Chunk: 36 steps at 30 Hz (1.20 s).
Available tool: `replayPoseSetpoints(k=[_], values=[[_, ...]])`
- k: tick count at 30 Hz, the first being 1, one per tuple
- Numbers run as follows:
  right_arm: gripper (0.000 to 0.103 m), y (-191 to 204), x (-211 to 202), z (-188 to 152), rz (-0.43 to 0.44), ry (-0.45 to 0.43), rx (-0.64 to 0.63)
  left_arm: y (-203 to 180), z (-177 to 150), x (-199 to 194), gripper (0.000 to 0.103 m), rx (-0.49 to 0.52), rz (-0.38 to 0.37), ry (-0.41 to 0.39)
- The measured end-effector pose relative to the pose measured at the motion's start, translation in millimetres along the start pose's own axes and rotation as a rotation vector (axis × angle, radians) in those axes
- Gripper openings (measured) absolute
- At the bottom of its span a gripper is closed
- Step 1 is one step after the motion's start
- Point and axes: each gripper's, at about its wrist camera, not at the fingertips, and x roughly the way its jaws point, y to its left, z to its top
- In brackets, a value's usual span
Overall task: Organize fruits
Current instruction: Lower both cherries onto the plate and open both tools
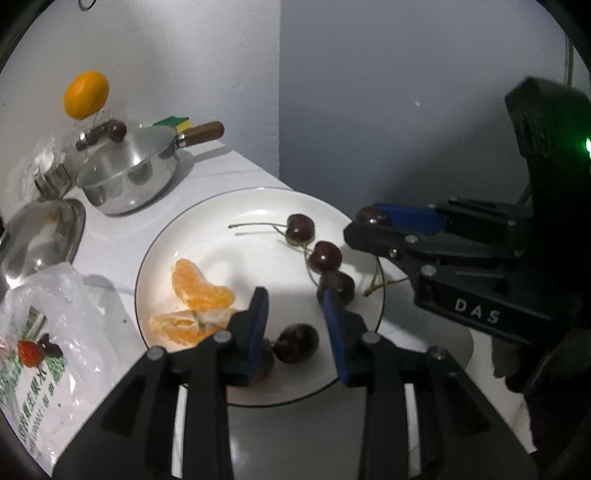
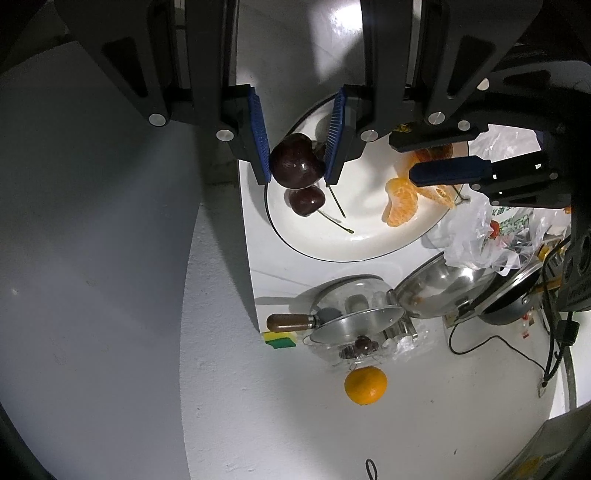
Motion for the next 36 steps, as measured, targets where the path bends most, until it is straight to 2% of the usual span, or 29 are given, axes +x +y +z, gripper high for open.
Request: replayPoseSetpoints(k=[8,17,18,19,20,36], values=[[0.031,10.0,3.8,4.4,0.006,0.005,-0.009,12.4,3.0,-17.4,0.035,-0.019,0.03,-0.049],[0.031,32.5,17.7,7.6,0.029,0.027,-0.031,36.6,0.7,-31.6,0.038,-0.062,0.068,-0.069],[0.031,35.2,19.6,7.9,0.029,0.03,-0.034,40.0,0.0,-32.9,0.041,-0.064,0.07,-0.064],[0.031,37.1,21.2,8.3,0.03,0.033,-0.036,41.5,-0.8,-33.6,0.054,-0.067,0.072,-0.063],[0.031,39.0,22.8,8.8,0.03,0.035,-0.038,45.1,-1.6,-34.9,0.058,-0.077,0.075,-0.067],[0.031,61.2,40.7,12.8,0.015,0.077,-0.055,80.5,-10.3,-51.8,0.059,-0.134,0.1,-0.094]])
